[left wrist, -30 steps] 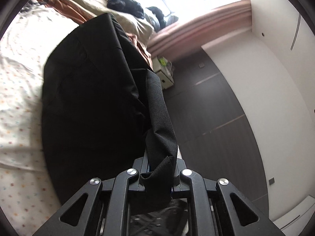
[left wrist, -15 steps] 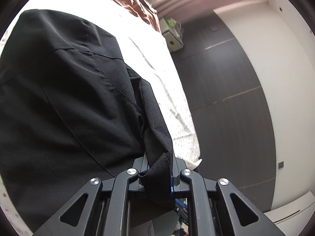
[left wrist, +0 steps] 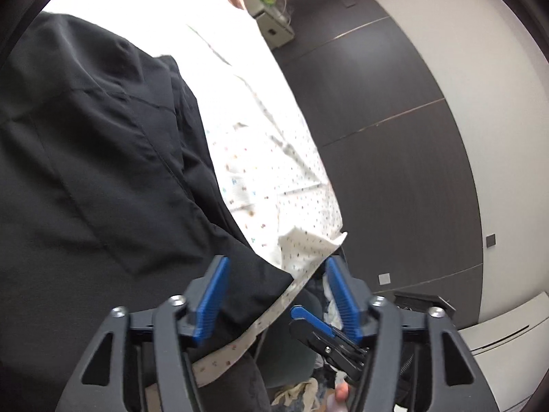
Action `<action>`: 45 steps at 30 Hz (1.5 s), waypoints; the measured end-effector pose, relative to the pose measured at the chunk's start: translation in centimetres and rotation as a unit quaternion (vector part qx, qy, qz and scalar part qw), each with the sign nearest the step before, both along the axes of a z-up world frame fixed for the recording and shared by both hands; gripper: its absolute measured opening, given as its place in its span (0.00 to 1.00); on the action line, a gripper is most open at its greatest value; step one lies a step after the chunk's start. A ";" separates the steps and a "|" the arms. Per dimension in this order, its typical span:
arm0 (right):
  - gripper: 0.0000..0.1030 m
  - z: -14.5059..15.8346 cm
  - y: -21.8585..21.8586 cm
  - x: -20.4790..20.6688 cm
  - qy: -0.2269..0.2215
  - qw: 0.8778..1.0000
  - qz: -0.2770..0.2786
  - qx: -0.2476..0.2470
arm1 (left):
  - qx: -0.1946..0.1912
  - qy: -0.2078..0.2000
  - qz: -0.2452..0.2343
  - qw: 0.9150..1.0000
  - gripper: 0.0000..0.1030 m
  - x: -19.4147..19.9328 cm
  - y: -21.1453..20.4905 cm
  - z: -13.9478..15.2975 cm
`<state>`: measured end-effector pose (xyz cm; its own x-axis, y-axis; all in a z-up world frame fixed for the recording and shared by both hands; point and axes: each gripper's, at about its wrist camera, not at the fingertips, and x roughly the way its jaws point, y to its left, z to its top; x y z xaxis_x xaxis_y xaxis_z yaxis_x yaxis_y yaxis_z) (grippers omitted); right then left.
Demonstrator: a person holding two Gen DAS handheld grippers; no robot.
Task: Fold large clothes
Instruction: 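Open both tools to release the compact folded jacket, then close both tools on the end of the folded black jacket bundle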
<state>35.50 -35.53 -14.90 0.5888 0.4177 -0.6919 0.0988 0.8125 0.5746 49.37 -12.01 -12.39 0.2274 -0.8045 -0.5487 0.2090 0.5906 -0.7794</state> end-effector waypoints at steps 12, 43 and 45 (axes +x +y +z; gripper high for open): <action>0.61 0.0 2.5 4.2 -0.021 1.000 0.006 0.013 | 0.076 -0.006 0.147 0.986 0.66 -2.9 14.1 -0.4; 0.02 -6.0 -3.3 1.7 0.031 0.996 -0.081 0.006 | 0.078 0.064 0.147 0.984 0.35 -6.9 16.7 -6.9; 0.02 -4.8 -3.3 1.6 0.021 0.996 -0.082 -0.008 | 0.079 0.062 0.147 0.984 0.35 -6.8 16.8 -6.8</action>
<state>37.09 -38.86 -19.70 0.6190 0.3073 -0.7228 0.2548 0.7920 0.5548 42.53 4.78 -19.14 0.3605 -0.6170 -0.6995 -0.0797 0.7268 -0.6822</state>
